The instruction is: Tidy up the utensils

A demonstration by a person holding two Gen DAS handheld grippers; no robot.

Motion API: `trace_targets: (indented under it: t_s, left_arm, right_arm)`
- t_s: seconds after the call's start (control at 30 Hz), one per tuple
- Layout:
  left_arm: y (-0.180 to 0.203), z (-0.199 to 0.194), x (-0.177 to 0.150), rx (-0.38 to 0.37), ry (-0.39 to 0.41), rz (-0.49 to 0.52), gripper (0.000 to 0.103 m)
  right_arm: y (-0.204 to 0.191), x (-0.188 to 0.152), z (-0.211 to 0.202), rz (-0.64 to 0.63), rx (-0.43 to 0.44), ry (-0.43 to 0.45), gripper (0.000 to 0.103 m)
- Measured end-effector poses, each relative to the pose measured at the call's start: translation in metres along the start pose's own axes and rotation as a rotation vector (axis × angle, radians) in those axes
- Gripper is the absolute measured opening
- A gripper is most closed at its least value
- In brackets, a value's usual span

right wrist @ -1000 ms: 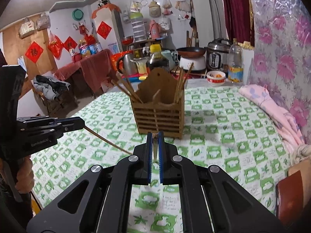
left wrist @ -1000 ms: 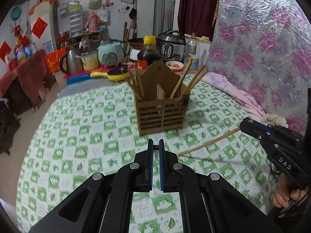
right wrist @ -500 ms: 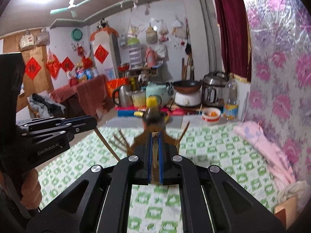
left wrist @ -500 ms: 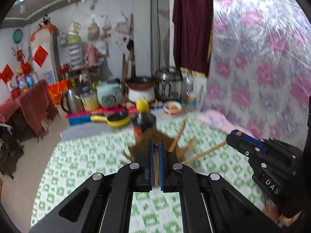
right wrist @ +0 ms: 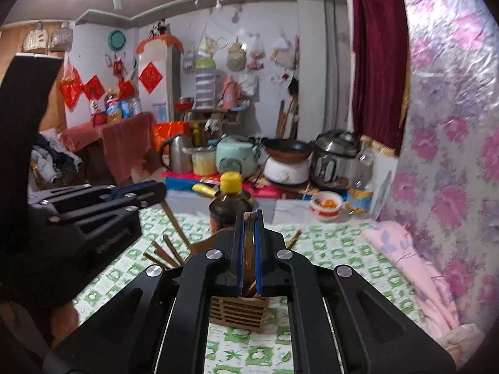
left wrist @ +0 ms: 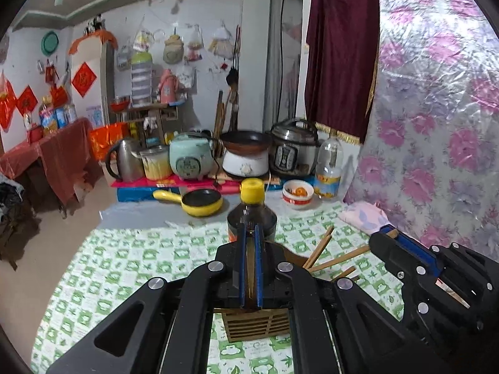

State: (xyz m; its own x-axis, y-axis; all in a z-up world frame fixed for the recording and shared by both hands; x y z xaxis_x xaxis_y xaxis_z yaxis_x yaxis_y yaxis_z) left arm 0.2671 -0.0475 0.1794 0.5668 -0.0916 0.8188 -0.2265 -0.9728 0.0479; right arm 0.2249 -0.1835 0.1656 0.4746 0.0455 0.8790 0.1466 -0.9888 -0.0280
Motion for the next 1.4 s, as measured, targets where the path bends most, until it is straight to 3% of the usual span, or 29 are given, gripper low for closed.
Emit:
trace_targets:
  t_s: [0.17,0.2,0.23,0.27,0.3,0.37,0.4,0.47,0.5,0.63,0.9,1.4]
  left_arm:
    - [-0.016,0.038,-0.017,-0.016,-0.098,-0.037,0.006]
    - [-0.02,0.046,-0.02,-0.027,-0.133,-0.046,0.01]
    - [-0.025,0.053,-0.023,-0.056,-0.166,-0.072,0.016]
    - [-0.029,0.057,-0.024,-0.077,-0.18,-0.093,0.035]
    - [-0.033,0.059,-0.025,-0.119,-0.182,-0.114,0.046]
    - [-0.035,0.057,-0.025,-0.149,-0.186,-0.128,0.05]
    - [-0.036,0.055,-0.024,-0.146,-0.182,-0.129,0.062]
    - [-0.039,0.046,-0.021,-0.064,-0.138,-0.132,0.083]
    - [-0.041,0.041,-0.02,-0.034,-0.115,-0.136,0.088]
    - [-0.042,0.025,-0.017,-0.062,-0.088,-0.133,0.09]
    - [-0.049,0.01,-0.012,-0.005,-0.048,-0.141,0.096]
    - [-0.061,-0.017,-0.027,0.083,-0.036,-0.163,0.097]
  right_arm:
    - [0.002,-0.012,0.046,0.007,0.045,-0.124,0.008]
    - [0.004,-0.016,0.054,0.016,0.051,-0.151,0.011]
    - [0.008,-0.019,0.064,0.047,0.061,-0.181,0.011]
    - [0.011,-0.022,0.069,0.077,0.076,-0.199,0.011]
    - [0.012,-0.023,0.071,0.089,0.089,-0.203,0.012]
    - [0.014,-0.023,0.067,0.103,0.103,-0.193,0.013]
    - [0.014,-0.022,0.063,0.103,0.095,-0.178,0.019]
    - [0.017,-0.019,0.055,0.11,0.084,-0.149,0.03]
    - [0.019,-0.018,0.053,0.117,0.086,-0.14,0.037]
    - [0.023,-0.013,0.041,0.134,0.086,-0.099,0.048]
    - [0.024,-0.009,0.032,0.145,0.071,-0.059,0.068]
    - [0.021,-0.019,0.008,0.169,0.051,-0.044,0.088]
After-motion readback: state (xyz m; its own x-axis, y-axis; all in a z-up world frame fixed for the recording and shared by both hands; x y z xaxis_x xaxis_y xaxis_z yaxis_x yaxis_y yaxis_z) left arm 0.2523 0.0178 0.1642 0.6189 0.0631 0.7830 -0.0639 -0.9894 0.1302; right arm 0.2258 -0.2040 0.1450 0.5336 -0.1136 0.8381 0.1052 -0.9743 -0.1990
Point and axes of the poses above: each gripper's, at about its wrist camera, not at the fingertips, and z roughly the way its jaws point, y to its right, x to its top, the point moved 4 cm from there along z, roughly the way its jaws point, and after that the axes turned 5 degrees about -y, right-handed, at the moved point
